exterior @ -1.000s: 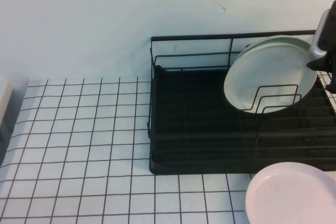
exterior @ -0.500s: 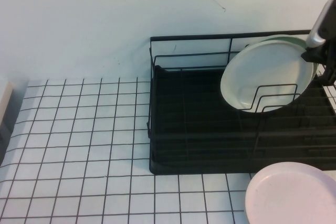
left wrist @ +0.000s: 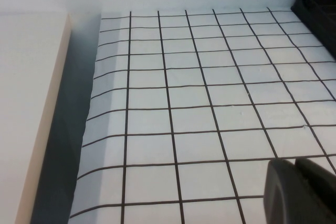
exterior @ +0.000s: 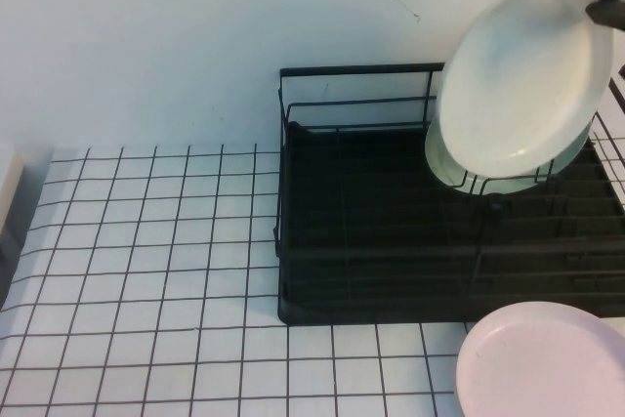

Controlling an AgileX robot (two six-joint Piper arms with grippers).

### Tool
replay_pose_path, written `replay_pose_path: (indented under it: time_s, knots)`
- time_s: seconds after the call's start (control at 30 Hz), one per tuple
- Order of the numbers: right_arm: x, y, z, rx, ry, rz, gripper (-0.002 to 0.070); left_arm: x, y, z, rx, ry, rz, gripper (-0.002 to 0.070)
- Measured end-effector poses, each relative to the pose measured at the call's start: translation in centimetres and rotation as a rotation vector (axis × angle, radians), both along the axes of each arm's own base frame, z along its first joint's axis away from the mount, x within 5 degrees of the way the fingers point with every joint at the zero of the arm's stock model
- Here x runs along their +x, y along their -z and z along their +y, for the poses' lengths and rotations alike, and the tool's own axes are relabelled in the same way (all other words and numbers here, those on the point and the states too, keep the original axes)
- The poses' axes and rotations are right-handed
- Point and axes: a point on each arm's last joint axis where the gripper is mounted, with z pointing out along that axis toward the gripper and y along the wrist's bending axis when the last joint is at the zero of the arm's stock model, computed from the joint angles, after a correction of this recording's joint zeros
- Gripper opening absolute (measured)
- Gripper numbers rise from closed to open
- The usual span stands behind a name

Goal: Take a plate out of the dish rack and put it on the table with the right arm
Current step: Place the plate from the table

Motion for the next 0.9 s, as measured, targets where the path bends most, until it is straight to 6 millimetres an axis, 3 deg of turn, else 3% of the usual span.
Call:
replay_pose_path:
  time_s: [0.2, 0.3, 0.4, 0.6, 0.9]
  knots:
    - [-4.4, -5.4, 0.5, 0.145, 0.013, -0.025, 0.0010, 0.0, 0.0, 0.0, -0.004, -0.001, 0.000, -0.0003]
    - [-7.0, -7.0, 0.9, 0.219, 0.010, 0.057, 0.0010, 0.0, 0.0, 0.0, -0.004, -0.001, 0.000, -0.0003]
    - [-9.2, -7.1, 0.9, 0.211, 0.037, 0.215, 0.0009, 0.0, 0.0, 0.0, -0.004, -0.001, 0.000, -0.0003]
    - [-11.9, -3.8, -0.3, 0.074, 0.156, 0.629, 0.0009, 0.0, 0.0, 0.0, -0.004, -0.001, 0.000, -0.0003]
    - [-13.6, 6.5, -1.0, 0.042, 0.287, 0.886, 0.0009, 0.0, 0.0, 0.0, -0.004, -0.001, 0.000, -0.0003]
